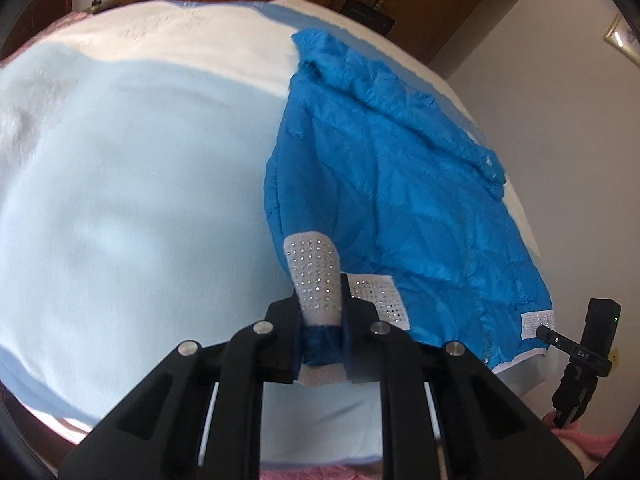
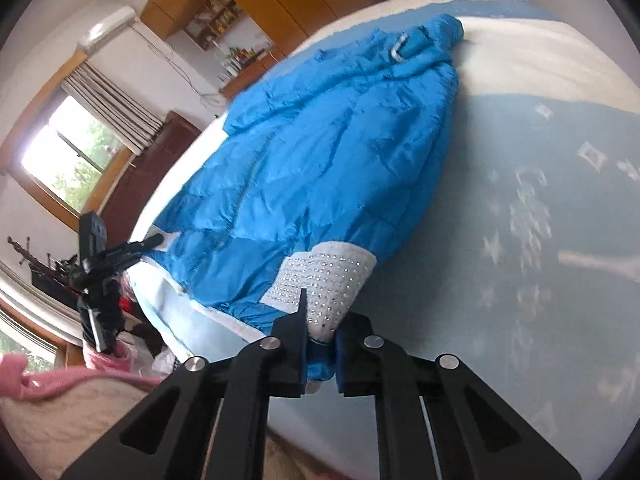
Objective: Fold large clothes
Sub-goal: 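Lift the hem with both grippers and fold it toward the collar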
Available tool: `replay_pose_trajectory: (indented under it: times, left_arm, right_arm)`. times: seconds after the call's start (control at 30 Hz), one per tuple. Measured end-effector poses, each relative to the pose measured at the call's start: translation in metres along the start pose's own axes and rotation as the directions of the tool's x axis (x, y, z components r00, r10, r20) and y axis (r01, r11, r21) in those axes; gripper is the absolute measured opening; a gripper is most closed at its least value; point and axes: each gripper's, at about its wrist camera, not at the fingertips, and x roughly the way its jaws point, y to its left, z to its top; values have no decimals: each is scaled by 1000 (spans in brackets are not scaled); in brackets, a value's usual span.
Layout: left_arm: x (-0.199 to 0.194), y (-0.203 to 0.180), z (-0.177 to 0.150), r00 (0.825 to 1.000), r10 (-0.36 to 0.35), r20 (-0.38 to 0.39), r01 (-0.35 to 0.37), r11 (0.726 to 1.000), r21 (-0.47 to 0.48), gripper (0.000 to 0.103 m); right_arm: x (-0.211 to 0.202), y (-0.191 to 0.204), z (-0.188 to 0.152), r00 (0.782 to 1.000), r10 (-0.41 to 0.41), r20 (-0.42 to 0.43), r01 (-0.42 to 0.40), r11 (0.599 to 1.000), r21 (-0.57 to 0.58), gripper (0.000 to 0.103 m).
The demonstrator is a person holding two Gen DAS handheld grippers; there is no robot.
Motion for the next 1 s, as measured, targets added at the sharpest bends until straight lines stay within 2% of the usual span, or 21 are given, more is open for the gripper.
replay_pose_trajectory:
  times: [0.07,0.2,0.33,0.47,0.6,0.63,0.7,0.87,1.0]
  left_arm:
    - [12,7,-3,1000,8,-12,-8,1000,-14,14]
    - [21,16,-4,1000,-22,4,22,998,-52,15]
    - [2,10,6,994,-83,72,86,995,-41,13]
    - [-21,-9,33,981,-150,126,150,989,12,13]
    - [-33,-35,81,963,-226,148,219,974,60,13]
    - [-33,-42,102,957,-241,158,233,970,68,13]
    - [-33,-51,129,953,-251,170,240,967,81,13]
    - [-5,-78,210,937,-303,174,290,952,97,13]
    - [25,-94,262,938,-294,183,283,955,85,13]
  right_arm:
    - [10,-7,-3,1000,-11,-17,11,1000,21,10]
    - [15,-12,1,1000,15,-12,-14,999,48,10]
    - [-4,-6,12,997,64,48,-65,998,15,10]
    - [-32,10,49,988,112,109,-107,993,-43,10]
    - [-53,23,102,976,148,162,-137,987,-80,9]
    - [-55,23,114,973,155,168,-143,986,-80,9]
    - [-61,20,151,968,174,180,-165,984,-63,9]
    - [-64,-6,221,963,198,184,-204,979,14,10]
    - [-53,-23,274,962,198,191,-213,975,63,10]
